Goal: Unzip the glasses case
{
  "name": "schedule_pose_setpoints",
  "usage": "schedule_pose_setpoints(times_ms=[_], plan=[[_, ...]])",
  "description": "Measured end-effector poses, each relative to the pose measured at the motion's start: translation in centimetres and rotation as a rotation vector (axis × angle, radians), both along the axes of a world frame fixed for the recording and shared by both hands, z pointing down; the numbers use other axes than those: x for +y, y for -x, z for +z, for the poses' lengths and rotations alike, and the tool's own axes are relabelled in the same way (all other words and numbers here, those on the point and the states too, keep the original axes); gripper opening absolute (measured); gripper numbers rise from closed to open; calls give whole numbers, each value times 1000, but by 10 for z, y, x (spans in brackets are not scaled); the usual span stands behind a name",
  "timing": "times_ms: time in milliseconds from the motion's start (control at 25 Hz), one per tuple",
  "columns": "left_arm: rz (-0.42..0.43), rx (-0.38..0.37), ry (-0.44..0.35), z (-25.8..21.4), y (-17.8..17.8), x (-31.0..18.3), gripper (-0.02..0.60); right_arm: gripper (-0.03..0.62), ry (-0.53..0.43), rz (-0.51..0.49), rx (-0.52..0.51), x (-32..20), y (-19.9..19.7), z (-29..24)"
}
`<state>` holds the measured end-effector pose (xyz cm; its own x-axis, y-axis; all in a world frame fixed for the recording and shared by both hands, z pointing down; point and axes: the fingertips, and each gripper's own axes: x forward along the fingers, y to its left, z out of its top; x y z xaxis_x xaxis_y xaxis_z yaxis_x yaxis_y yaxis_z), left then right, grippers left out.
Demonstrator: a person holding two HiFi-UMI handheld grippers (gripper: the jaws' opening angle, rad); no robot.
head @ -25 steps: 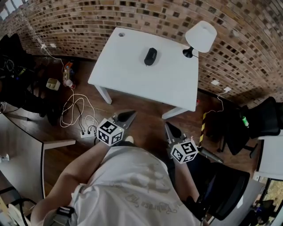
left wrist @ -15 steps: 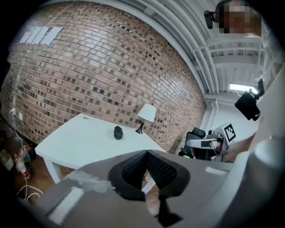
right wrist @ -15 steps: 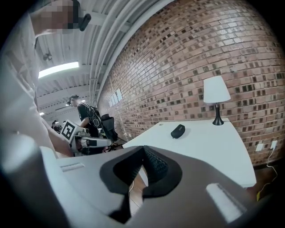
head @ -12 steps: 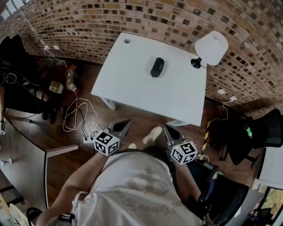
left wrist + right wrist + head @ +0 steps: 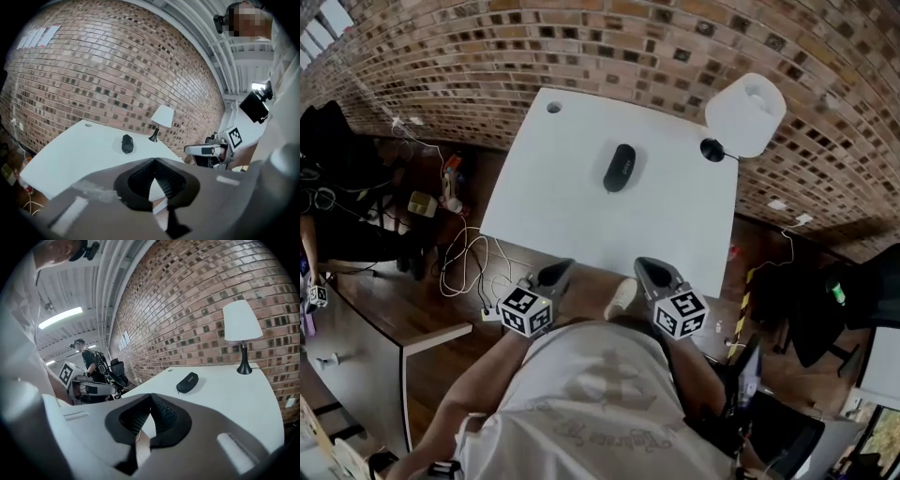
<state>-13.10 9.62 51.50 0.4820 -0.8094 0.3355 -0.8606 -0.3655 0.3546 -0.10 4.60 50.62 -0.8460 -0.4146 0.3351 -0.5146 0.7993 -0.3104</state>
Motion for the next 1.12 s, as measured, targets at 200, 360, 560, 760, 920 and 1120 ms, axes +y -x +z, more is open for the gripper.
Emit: schedule_pose_setpoints(times_ms=[200, 360, 560, 760, 920, 1120], plan=[[20, -3, 1, -10, -28, -56, 6, 8, 21, -24, -14, -54, -16, 0], [34, 0, 22, -14, -43, -82, 6, 8, 37, -66, -28, -82, -17, 2], [-1, -9, 45, -12, -41, -104, 6, 8, 78, -106, -44, -93, -8, 11], [-25, 56, 71, -7, -32, -122, 6, 8, 112, -102, -22, -104, -6, 20], [-7, 102, 120, 7, -20, -131, 8, 8, 113, -64, -8, -113, 1, 21], [35, 190, 165, 15, -9, -153, 8, 8, 111, 20, -22, -120, 7, 11]])
